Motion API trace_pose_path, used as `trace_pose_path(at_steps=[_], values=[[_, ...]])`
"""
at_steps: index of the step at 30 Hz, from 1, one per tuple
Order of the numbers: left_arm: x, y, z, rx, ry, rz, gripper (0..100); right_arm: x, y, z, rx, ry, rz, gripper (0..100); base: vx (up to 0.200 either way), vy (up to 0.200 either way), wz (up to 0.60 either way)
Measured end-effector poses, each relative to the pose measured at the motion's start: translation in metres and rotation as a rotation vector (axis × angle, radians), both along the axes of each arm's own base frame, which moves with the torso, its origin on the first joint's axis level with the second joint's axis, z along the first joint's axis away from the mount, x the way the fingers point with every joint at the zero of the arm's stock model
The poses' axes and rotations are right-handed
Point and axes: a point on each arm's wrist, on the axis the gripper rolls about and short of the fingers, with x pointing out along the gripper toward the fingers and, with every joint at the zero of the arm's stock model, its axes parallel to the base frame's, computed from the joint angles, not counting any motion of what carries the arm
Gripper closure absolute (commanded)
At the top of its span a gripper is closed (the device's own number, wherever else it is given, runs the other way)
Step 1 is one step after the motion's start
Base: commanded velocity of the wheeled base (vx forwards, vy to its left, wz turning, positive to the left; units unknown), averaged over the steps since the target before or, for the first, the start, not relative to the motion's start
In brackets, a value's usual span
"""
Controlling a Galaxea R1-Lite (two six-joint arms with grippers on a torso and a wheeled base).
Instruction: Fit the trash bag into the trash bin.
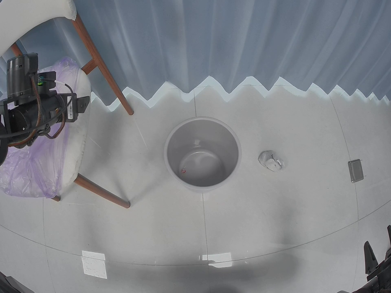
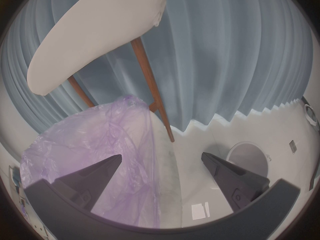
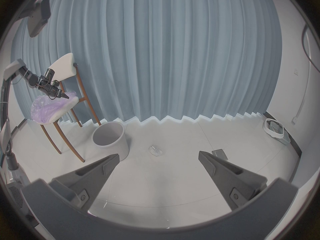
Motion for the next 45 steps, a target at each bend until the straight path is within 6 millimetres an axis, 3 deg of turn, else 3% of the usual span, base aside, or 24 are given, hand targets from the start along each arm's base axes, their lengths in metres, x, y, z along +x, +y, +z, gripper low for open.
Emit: trace_pose_path(at_steps=[16,30,31,45], values=[[0.011,0.018,-0.023,0.024,0.081,0.076,0,0.000,0.000,0.000,0.000,0.000,0.000,0,0.000,0.000,0.00],[0.017,0.031,-0.034,-0.005,0.122,0.004,0,0.000,0.000,0.000,0.001,0.000,0.001,0,0.000,0.000,0.00],[0.017,0.031,-0.035,-0.006,0.123,0.003,100,0.000,0.000,0.000,0.001,0.000,0.001,0,0.000,0.000,0.00],[0.018,0.029,-0.038,-0.077,0.128,-0.062,100,0.000,0.000,0.000,0.001,0.000,0.001,0,0.000,0.000,0.00]])
